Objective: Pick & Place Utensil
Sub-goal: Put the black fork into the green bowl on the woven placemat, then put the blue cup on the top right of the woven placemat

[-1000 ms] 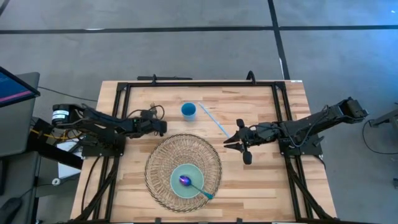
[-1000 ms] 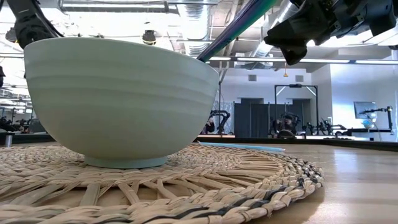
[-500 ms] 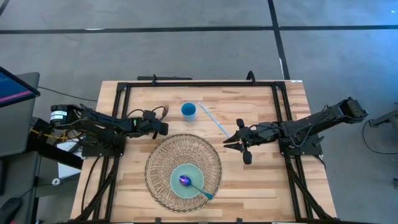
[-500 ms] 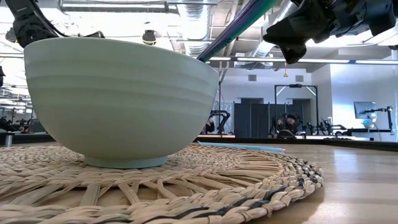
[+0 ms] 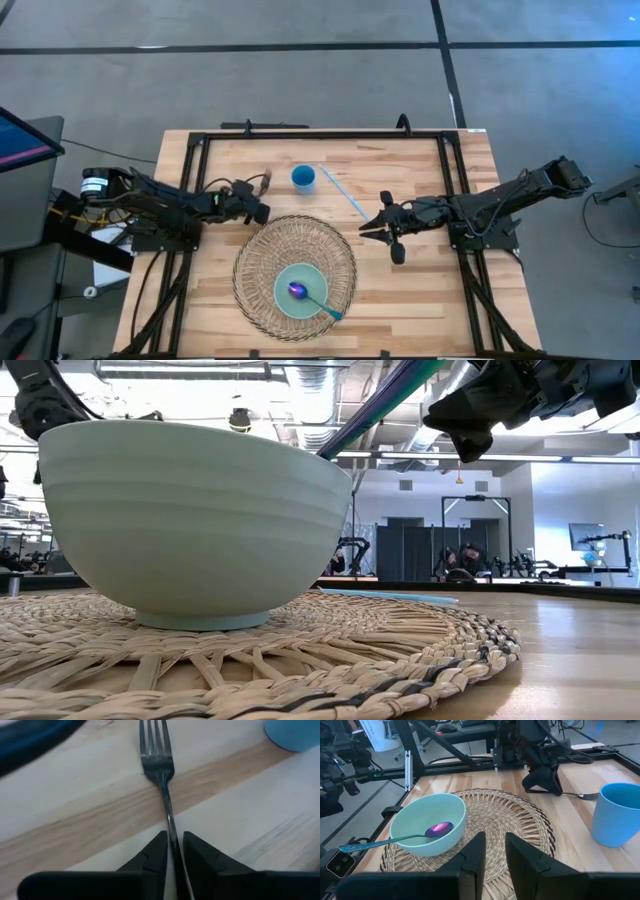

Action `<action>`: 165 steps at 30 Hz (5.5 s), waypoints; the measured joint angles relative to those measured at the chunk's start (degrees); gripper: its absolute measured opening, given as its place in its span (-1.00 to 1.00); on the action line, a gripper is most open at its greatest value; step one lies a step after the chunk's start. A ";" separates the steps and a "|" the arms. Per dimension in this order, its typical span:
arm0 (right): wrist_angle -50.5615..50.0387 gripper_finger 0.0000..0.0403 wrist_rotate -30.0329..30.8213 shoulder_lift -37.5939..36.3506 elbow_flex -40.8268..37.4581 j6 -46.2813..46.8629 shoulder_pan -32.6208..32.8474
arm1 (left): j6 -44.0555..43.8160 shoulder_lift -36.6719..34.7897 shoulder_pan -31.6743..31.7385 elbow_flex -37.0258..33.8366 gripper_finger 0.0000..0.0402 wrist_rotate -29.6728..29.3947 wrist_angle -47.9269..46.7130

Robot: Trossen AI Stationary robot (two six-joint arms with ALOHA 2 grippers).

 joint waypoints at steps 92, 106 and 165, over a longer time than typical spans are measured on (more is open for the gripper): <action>-0.01 -0.66 0.07 0.15 0.00 -0.66 -1.66 | -7.83 20.32 -46.03 61.13 -0.93 11.21 -57.67; 0.87 -0.66 0.04 0.15 0.00 -0.48 -4.09 | -4.51 23.60 -35.34 61.13 -0.84 22.00 -56.54; -11.60 -0.66 22.53 0.17 -5.49 37.14 -14.76 | 21.04 5.60 -32.77 61.06 -0.65 -18.99 -50.12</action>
